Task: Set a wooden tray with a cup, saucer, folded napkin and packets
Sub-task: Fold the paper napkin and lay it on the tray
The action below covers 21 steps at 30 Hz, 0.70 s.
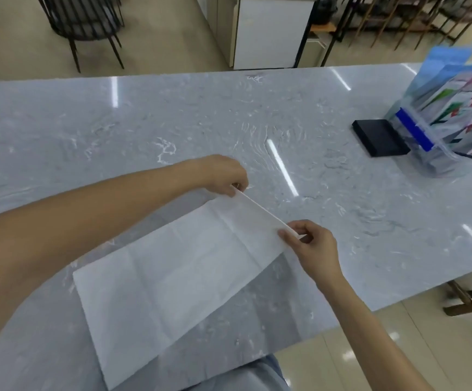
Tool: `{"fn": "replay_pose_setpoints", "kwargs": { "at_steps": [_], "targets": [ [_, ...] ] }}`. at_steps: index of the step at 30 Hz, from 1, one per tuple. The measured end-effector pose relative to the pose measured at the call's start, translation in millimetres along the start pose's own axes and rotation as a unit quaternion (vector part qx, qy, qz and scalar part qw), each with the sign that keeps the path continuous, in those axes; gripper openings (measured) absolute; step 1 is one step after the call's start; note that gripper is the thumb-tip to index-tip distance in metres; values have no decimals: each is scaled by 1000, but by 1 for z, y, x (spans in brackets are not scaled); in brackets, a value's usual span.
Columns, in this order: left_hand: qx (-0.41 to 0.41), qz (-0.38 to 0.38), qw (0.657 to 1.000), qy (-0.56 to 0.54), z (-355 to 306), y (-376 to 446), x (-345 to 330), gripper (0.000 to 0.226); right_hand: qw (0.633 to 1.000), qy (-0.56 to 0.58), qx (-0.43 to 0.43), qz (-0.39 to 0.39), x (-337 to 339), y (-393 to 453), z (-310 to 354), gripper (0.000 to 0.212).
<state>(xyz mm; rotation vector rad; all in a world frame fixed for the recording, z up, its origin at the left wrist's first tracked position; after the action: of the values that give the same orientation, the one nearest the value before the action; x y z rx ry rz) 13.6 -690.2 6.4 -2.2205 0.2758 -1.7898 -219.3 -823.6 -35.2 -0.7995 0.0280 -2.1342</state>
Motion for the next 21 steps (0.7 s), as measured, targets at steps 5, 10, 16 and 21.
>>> {"fn": "replay_pose_setpoints", "kwargs": {
  "at_steps": [5,10,16,21],
  "targets": [
    [109,-90,989,-36,56,-64,20,11,993,-68,90,37,-22,81,66,15],
    [210,-145,966,-44,93,-138,14,8,960,-149,212,101,-70,131,164,11],
    [264,-227,934,-86,101,-210,-4,11,937,-176,257,156,-125,133,218,11],
    [241,-239,938,-69,67,-237,-6,12,940,-155,270,140,-120,94,216,10]
  ]
}}
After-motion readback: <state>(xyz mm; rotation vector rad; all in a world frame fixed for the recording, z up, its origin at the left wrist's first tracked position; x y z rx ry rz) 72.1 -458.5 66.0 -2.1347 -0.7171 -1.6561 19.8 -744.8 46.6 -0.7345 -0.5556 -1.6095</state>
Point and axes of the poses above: each hand's wrist, its own y-axis towards the middle knuckle, its own x-axis out of the back of the hand, z = x × y, the point moved 4 cm from there along y, towards the middle knuckle, and after that the axes turned 13 degrees about -x, right-handed, at the moved point
